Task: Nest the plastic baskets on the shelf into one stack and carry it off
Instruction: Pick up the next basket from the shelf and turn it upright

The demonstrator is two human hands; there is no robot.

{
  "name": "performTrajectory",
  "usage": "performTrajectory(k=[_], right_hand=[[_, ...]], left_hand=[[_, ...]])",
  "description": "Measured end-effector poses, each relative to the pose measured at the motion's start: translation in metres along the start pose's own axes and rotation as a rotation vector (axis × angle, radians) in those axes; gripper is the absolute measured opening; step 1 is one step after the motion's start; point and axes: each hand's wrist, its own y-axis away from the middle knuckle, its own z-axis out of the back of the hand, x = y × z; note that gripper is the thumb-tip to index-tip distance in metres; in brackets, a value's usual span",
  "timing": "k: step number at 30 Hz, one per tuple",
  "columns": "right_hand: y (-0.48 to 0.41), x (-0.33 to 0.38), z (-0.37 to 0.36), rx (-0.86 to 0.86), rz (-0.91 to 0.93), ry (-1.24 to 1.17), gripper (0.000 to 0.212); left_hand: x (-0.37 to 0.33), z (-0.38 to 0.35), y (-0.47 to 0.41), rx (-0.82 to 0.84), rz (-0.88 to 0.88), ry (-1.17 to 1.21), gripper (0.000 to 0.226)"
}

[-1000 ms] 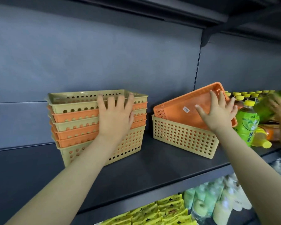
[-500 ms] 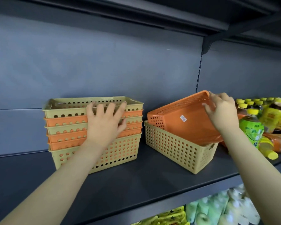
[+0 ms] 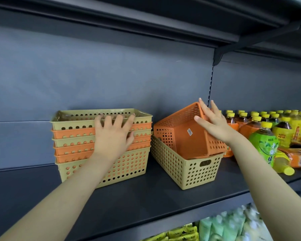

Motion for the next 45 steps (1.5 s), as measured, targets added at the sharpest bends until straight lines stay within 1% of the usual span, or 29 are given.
performTrajectory(k=[2, 4, 6, 8, 10, 15, 18, 22, 26, 29, 32, 34, 37, 39, 40, 42, 43, 44, 45], right_hand=[[0.001, -0.003, 0.001, -0.003, -0.015, 0.007, 0.085], [0.003, -0.003, -0.001, -0.024, -0.038, -0.061, 0.089], [0.004, 0.001, -0.004, -0.109, -0.003, -0.141, 0.083], [0.003, 0.009, -0.001, -0.233, 0.054, -0.219, 0.069], [0.001, 0.018, 0.007, -0.322, 0.088, -0.267, 0.062], [-0.003, 0.043, 0.025, -0.369, 0.163, -0.19, 0.07], [-0.001, 0.06, 0.037, -0.449, 0.219, -0.225, 0.064], [0.006, 0.091, 0.054, -0.574, 0.298, -0.267, 0.06], [0.014, 0.126, 0.069, -0.71, 0.339, -0.372, 0.058], [0.02, 0.151, 0.079, -0.77, 0.349, -0.47, 0.06], [0.027, 0.173, 0.084, -0.759, 0.381, -0.637, 0.057], [0.03, 0.185, 0.084, -0.73, 0.368, -0.757, 0.054], [0.033, 0.2, 0.077, -0.639, 0.317, -0.983, 0.052], [0.033, 0.206, 0.067, -0.562, 0.286, -1.122, 0.051], [0.032, 0.206, 0.06, -0.527, 0.252, -1.183, 0.049], [0.026, 0.205, 0.046, -0.472, 0.143, -1.256, 0.048], [0.022, 0.203, 0.039, -0.43, 0.071, -1.279, 0.052], [0.017, 0.201, 0.034, -0.365, -0.005, -1.306, 0.059], [0.012, 0.199, 0.029, -0.281, -0.074, -1.331, 0.065]], left_hand=[[0.0, 0.002, 0.0, 0.02, 0.001, 0.004, 0.058], [-0.001, 0.002, 0.0, 0.033, -0.001, 0.005, 0.058], [-0.001, 0.003, -0.001, 0.045, -0.007, 0.005, 0.058], [0.0, 0.005, 0.0, 0.061, -0.011, 0.004, 0.059], [0.001, 0.006, 0.0, 0.087, -0.017, -0.003, 0.062], [0.001, 0.011, 0.0, 0.156, -0.011, 0.008, 0.066], [0.001, 0.016, 0.001, 0.165, -0.015, 0.06, 0.069], [0.007, 0.023, 0.002, 0.214, -0.047, 0.096, 0.077], [0.022, 0.032, -0.002, 0.275, -0.107, 0.29, 0.093], [0.038, 0.047, -0.004, 0.324, -0.056, 0.512, 0.098], [0.057, 0.06, -0.009, 0.291, 0.094, 0.778, 0.103], [0.068, 0.067, -0.014, 0.284, 0.197, 0.922, 0.104], [0.087, 0.073, -0.02, 0.289, 0.309, 1.053, 0.106], [0.1, 0.076, -0.019, 0.274, 0.339, 1.132, 0.106], [0.106, 0.076, -0.017, 0.234, 0.341, 1.169, 0.1], [0.114, 0.074, -0.011, 0.105, 0.365, 1.218, 0.075], [0.118, 0.074, -0.008, 0.039, 0.404, 1.252, 0.07], [0.122, 0.076, -0.005, -0.017, 0.451, 1.291, 0.072], [0.125, 0.078, -0.004, -0.068, 0.488, 1.323, 0.08]])
